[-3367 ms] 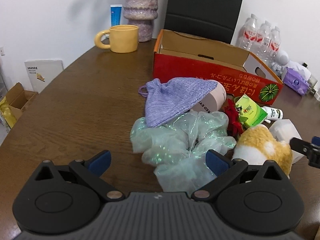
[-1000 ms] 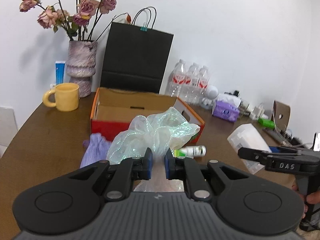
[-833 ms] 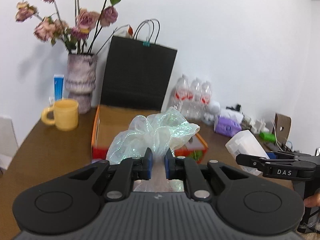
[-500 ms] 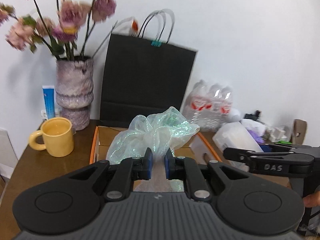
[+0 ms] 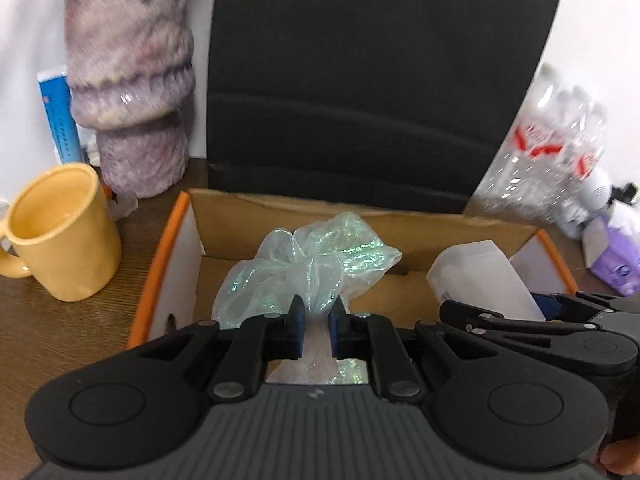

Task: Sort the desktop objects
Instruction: 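Carry the plastic bag and white container into the cardboard box with both tools, then open both tools and withdraw from the box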

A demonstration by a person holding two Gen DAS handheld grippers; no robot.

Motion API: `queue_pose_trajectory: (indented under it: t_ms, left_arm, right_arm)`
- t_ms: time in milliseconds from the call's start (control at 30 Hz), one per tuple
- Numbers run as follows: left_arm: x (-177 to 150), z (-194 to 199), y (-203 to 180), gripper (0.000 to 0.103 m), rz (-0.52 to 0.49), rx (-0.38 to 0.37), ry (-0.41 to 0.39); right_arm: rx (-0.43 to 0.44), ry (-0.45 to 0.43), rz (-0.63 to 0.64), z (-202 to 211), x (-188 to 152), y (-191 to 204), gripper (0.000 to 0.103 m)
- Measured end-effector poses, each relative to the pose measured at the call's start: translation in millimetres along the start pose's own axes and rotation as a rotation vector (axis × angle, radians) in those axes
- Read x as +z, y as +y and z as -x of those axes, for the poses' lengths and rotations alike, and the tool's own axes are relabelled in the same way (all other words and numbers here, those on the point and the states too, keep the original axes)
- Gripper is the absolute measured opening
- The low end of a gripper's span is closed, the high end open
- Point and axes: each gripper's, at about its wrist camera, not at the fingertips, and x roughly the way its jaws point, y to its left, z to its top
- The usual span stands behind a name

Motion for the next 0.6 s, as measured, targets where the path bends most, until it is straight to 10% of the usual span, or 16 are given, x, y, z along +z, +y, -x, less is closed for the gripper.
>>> queue_pose_trajectory:
  t_ms: [200,400,600]
  left_arm:
    - [2,-18,-3,0.017,-0.003,0.024,0.032]
    - [-1,-7,-8,0.082,-0.016,0.067,0.009]
    - [-1,36,-6,0.102,-0.001,0.05,-0.051]
  right_arm:
    - [-0.023,0.061,-0.006,-13,9,-3,0.064]
    - [-0.014,0.091,-0.097,-21,11,-15,0.086]
    - [0.016,0.04,-0.111,17,13,-15,0.09]
